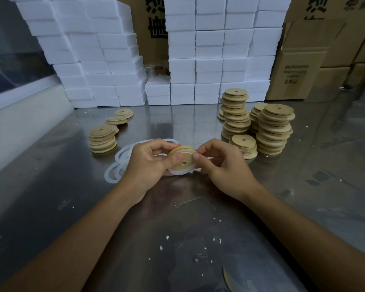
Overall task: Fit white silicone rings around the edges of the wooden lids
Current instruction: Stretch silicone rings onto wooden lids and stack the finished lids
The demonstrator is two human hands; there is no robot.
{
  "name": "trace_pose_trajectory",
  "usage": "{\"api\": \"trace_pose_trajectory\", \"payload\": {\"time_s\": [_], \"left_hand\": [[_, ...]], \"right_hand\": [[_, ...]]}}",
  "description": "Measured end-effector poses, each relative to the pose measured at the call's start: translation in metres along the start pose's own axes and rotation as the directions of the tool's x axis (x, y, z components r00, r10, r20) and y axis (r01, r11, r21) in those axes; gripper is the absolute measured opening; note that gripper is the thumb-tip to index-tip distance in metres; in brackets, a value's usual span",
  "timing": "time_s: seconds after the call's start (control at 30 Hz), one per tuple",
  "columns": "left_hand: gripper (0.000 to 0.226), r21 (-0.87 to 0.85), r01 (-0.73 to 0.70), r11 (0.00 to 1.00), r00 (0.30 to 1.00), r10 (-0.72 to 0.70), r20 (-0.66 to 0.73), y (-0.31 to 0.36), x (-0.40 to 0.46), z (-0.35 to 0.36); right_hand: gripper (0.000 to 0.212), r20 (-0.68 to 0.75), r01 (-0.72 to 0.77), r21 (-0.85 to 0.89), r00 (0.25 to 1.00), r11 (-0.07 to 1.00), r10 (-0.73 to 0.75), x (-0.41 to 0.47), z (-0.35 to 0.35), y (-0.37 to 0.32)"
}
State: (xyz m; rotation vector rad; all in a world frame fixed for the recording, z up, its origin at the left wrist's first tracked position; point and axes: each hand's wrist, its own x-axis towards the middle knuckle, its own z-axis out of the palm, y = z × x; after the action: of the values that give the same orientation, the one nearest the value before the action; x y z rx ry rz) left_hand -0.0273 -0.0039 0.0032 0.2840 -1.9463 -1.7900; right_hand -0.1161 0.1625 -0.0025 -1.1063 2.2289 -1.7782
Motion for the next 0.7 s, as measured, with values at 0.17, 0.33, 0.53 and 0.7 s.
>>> {"api": "trace_pose_trajectory", "payload": {"time_s": [0.17, 0.33, 0.53, 0.7], "left_hand": [[0.034, -0.047, 0.037, 0.998, 0.999, -0.036, 0.024, -0.0007, -0.0003, -0.0005], [0.034, -0.097, 0.075, 0.992, 0.996, -0.070, 0.057, 0.0004, -0.0009, -0.0007], [0.024, -0.097, 0.094, 0.991, 0.994, -0.089, 0.055, -0.0010, -0.0012, -0.0016], [0.027, 0.300, -0.221, 0.928, 0.970, 0.242, -0.036, -0.0021, -0.0017, 0.0054]], "right_hand": [[0.005, 0.006, -0.064, 0.035, 0.998, 0.997, 0.064, 0.0024, -0.0026, -0.0012], [0.004, 0.017, -0.090, 0.061, 0.996, 0.994, 0.090, 0.0027, -0.0048, -0.0023], [0.007, 0.040, -0.100, 0.085, 0.994, 0.991, 0.097, 0.0012, -0.0016, -0.0002], [0.006, -0.031, 0.023, -0.078, 0.999, 0.997, -0.026, -0.0001, -0.0002, 0.0002]]}}
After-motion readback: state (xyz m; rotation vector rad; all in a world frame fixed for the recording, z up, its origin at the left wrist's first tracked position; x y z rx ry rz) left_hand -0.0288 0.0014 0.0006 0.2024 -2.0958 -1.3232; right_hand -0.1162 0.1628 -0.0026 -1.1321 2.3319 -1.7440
